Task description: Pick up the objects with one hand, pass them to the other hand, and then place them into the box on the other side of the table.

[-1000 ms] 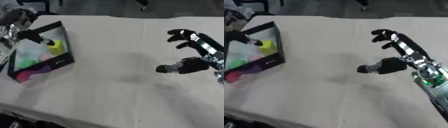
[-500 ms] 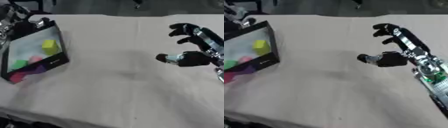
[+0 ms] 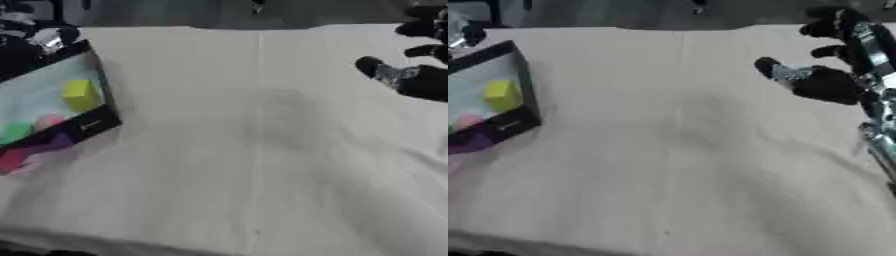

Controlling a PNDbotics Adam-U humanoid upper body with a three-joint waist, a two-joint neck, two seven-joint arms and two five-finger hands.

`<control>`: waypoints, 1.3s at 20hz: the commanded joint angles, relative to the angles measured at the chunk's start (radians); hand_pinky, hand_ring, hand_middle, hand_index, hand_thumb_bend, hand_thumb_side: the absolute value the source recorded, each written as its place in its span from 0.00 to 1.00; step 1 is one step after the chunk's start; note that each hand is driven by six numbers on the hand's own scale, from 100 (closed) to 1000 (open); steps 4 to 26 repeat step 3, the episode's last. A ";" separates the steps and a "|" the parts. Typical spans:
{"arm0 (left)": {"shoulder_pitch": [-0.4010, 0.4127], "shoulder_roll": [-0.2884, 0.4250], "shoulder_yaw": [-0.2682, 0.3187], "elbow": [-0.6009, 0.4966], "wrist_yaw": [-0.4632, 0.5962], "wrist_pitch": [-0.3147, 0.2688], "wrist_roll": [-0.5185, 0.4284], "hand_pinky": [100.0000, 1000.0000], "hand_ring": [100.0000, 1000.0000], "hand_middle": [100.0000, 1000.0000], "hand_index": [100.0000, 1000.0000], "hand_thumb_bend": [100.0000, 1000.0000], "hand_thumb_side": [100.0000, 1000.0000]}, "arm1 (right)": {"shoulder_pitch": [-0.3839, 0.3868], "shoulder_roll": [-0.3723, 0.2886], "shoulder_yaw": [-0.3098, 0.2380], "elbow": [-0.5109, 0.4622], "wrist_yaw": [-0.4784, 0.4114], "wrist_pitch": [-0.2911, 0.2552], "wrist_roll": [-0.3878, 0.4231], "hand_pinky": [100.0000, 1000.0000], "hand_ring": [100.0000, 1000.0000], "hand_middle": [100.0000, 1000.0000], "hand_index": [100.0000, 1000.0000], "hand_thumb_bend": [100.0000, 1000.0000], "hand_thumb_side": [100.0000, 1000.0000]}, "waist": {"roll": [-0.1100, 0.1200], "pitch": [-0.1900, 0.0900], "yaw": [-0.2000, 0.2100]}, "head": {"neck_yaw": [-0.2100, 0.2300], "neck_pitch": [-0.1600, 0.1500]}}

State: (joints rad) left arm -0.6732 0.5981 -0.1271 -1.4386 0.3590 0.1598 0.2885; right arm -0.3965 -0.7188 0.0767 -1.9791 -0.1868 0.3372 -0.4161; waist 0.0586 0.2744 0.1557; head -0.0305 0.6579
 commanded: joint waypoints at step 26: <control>0.038 -0.072 0.056 -0.110 0.184 -0.124 0.060 0.70 0.74 0.86 0.78 0.86 0.40 | 0.057 -0.028 -0.085 -0.021 -0.138 -0.060 -0.149 0.68 0.85 0.68 0.77 0.60 0.11 | -0.014 -0.026 -0.006 | -0.007 -0.013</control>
